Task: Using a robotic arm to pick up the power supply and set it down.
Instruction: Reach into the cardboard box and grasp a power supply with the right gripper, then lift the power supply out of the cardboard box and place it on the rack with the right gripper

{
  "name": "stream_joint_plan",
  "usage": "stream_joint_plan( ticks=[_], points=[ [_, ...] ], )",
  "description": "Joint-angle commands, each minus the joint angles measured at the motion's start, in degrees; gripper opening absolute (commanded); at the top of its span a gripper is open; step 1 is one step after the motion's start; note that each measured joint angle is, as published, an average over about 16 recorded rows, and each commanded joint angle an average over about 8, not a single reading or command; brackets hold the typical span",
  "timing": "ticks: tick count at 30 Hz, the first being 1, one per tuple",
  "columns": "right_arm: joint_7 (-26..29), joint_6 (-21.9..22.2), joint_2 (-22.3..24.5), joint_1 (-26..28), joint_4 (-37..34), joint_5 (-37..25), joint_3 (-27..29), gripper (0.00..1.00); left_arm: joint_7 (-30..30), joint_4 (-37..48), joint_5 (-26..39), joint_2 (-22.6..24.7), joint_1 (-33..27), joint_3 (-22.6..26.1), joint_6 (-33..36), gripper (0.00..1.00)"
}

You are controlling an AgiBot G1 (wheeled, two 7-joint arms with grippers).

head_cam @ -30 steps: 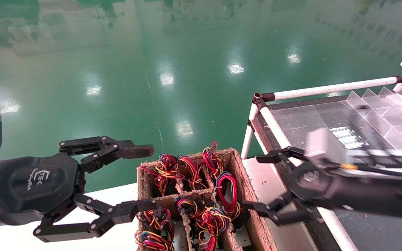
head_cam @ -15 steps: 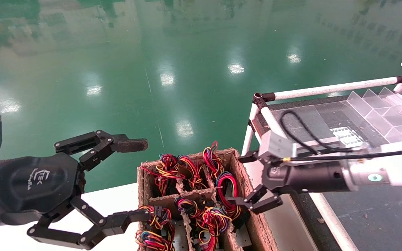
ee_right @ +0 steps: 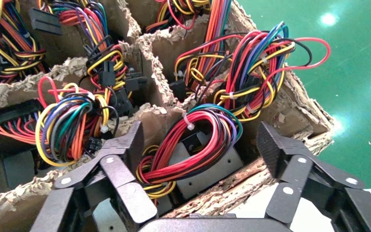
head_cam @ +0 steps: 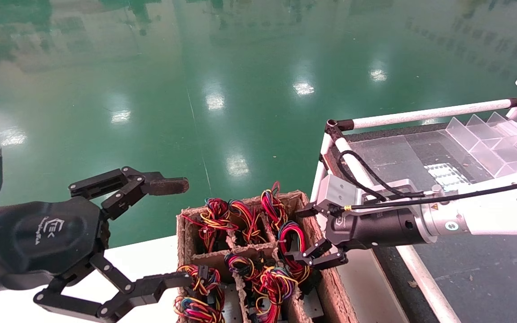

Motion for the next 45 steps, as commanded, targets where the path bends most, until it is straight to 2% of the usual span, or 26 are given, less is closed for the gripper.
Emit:
stream_joint_plan(
  ticks=[1,17,29,36,45],
  points=[
    [-0.35,-0.04,-0.38,0.29,-0.91,-0.14,-0.11,0.0,0.0,0.0,0.0,0.0,0.0,0.0,0.0,1.0],
    [-2.85,-0.6,-0.92,0.42,-3.75,-0.47,-0.47,0.0,0.0,0.0,0.0,0.0,0.0,0.01,0.0,1.0],
    [-3.58,-0.94,-0.05,-0.32,-4.46,1.53,0.68,0.0,0.0,0.0,-0.01,0.0,0.0,0.01,0.0,1.0],
    [-3.8,-1.94,1.97,-0.86,-2.97,5.16,2.88,0.0,0.01,0.0,-0.01,0.0,0.0,0.01,0.0,1.0],
    [-2.5,-3.16,6.99,-0.61,1.26,12.66,8.01,0.0,0.01,0.0,-0.01,-0.01,0.0,0.02,-0.01,1.0]
  ],
)
